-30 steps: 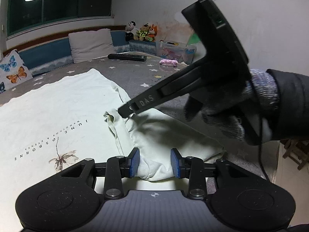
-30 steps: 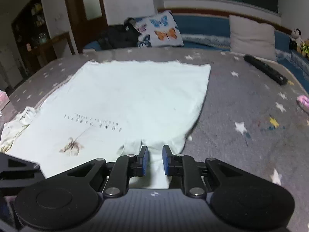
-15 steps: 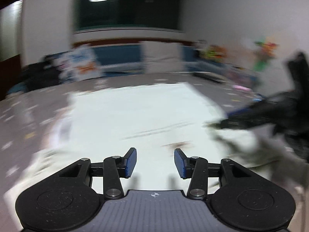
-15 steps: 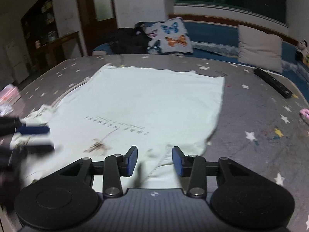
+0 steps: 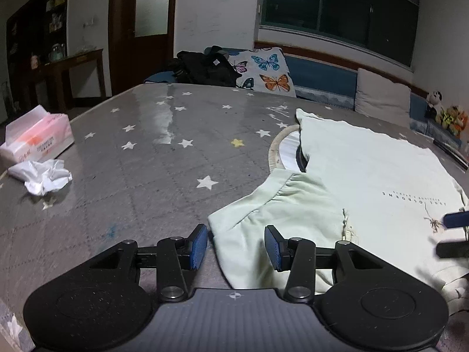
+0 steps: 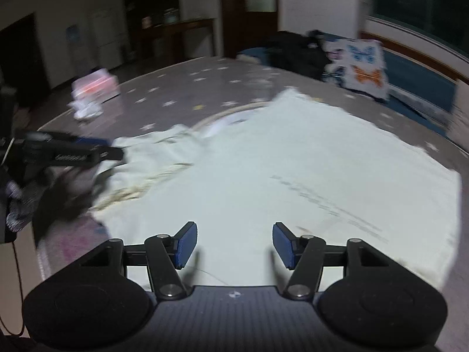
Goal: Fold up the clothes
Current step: 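Grasp the other sleeve side of the shirt with the left gripper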
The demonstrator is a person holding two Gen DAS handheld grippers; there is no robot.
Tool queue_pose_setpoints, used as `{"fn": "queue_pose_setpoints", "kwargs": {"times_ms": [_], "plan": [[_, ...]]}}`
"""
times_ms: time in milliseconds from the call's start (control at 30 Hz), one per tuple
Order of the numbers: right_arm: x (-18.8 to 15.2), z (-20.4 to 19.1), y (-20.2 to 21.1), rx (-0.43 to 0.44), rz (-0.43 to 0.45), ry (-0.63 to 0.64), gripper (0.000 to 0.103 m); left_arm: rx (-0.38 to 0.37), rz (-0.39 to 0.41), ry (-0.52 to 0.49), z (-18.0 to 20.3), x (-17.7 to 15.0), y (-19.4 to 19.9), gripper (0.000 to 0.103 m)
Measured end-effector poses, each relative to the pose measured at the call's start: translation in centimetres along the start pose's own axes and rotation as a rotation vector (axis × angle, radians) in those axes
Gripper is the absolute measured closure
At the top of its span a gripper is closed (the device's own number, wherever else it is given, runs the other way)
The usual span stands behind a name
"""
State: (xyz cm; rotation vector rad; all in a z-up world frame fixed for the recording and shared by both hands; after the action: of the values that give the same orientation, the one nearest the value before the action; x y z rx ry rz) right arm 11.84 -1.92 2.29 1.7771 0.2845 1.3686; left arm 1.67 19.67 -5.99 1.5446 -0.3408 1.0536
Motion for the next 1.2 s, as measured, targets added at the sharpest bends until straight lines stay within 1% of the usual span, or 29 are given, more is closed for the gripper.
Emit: {"fn": "queue_pose_setpoints", "kwargs": {"times_ms": [133, 233, 333, 467, 567, 833, 900, 933, 967, 1000, 1067, 1133, 1200], "plan": [[1.3, -3.1, -1.7, 0.044, -0.002, 0.055, 0.044, -0.021, -0.019, 0.041, -0.3, 0.1, -0.7, 0.058], [2.0, -4.6, -2.9, 0.063, -0.009, 0.074, 0.044, -0.034, -0.025, 0.058, -0.3, 0.1, -1.1, 0.062], [2.0, -5.9, -3.8, 0.076, -0.025, 0.093, 0.044, -0.053, -0.024, 0.048, 0.1, -0.1, -1.1, 0.066], [1.5, -7.2, -4.6, 0.075, -0.036, 0.129, 0.043, -0.080, -0.020, 0.051, 0.2, 0.0, -1.3, 0.067], [1.3, -7.3, -4.6, 0.071, -0.035, 0.125, 0.043, -0.088, -0.019, 0.065, -0.1, -0.1, -1.2, 0.067], [1.4, -7.2, -4.6, 0.069, -0.033, 0.117, 0.042, -0.093, -0.007, 0.062, 0.1, -0.5, -0.7, 0.057], [1.4, -7.2, -4.6, 0.068, -0.033, 0.115, 0.041, -0.098, -0.005, 0.063, 0.1, -0.5, -0.8, 0.059], [1.4, -7.2, -4.7, 0.070, -0.033, 0.112, 0.041, -0.103, -0.005, 0.064, 0.1, -0.5, -0.9, 0.061], [1.4, -7.1, -4.8, 0.072, -0.033, 0.108, 0.041, -0.108, -0.005, 0.065, 0.1, -0.5, -0.9, 0.078], [1.4, -7.2, -4.8, 0.075, -0.033, 0.105, 0.041, -0.113, -0.004, 0.066, 0.1, -0.5, -1.0, 0.086], [1.4, -7.2, -5.0, 0.079, -0.033, 0.100, 0.041, -0.127, -0.003, 0.071, 0.0, -0.5, -1.0, 0.096], [1.3, -7.3, -5.0, 0.079, -0.032, 0.100, 0.041, -0.154, 0.015, 0.077, 0.2, -0.1, -0.5, 0.097], [1.3, -7.3, -5.1, 0.078, -0.030, 0.102, 0.041, -0.184, 0.052, 0.056, 1.0, 0.5, 0.6, 0.097]]}}
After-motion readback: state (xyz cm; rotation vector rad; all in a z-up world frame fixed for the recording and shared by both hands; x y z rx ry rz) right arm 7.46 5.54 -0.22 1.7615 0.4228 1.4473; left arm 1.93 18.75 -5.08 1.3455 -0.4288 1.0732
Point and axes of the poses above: each gripper's, at about its wrist camera, not at the fingertips, and y roughly against the way its jaws point, z to its right, x to its top, the point moved 7 cm from there along -y, roughly the way its jaws point, and after that the axes turned 2 degrees about -z, right-handed, at the moved point
